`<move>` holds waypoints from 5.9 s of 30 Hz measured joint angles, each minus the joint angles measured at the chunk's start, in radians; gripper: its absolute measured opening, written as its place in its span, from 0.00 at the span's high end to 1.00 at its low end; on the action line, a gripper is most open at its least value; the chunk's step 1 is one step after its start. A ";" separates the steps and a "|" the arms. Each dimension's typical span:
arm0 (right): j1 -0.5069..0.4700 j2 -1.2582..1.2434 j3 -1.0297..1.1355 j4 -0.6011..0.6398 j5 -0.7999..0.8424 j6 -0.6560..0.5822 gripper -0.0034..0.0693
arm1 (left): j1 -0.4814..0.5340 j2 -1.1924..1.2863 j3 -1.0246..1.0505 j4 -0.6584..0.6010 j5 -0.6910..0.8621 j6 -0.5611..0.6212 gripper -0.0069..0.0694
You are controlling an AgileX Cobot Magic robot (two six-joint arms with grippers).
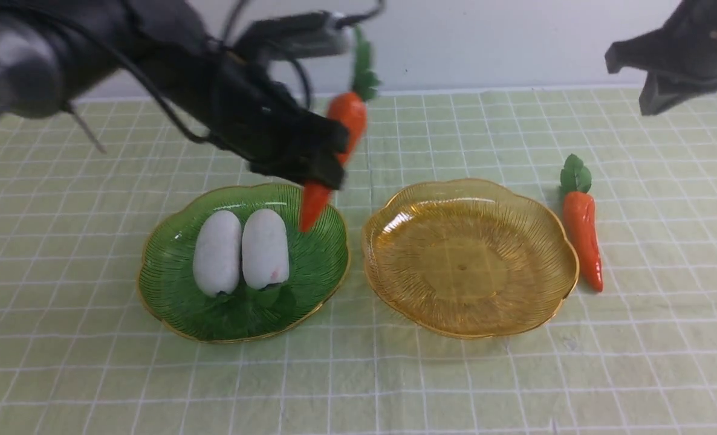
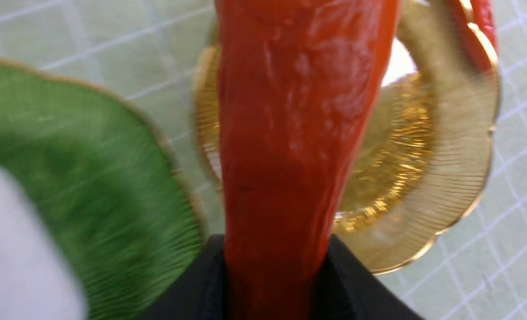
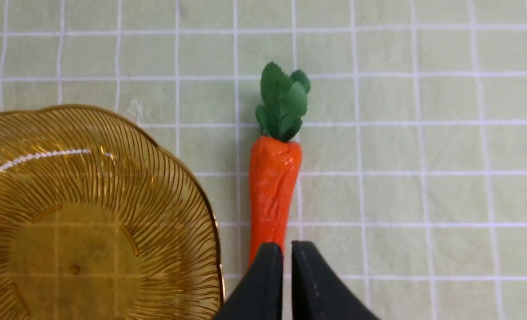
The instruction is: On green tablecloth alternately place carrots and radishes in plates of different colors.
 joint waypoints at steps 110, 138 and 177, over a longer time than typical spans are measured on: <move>0.143 -1.969 1.645 0.109 -1.223 -0.181 0.97 | -0.002 -1.476 1.238 0.631 -0.472 -0.459 0.92; 0.143 -1.969 1.645 0.109 -1.205 -0.185 0.97 | 0.331 -1.868 1.636 0.468 -0.639 -0.152 0.92; 0.073 -1.971 1.698 -0.021 -0.944 -0.280 0.97 | 0.345 -1.898 1.695 0.464 -0.584 -0.161 0.92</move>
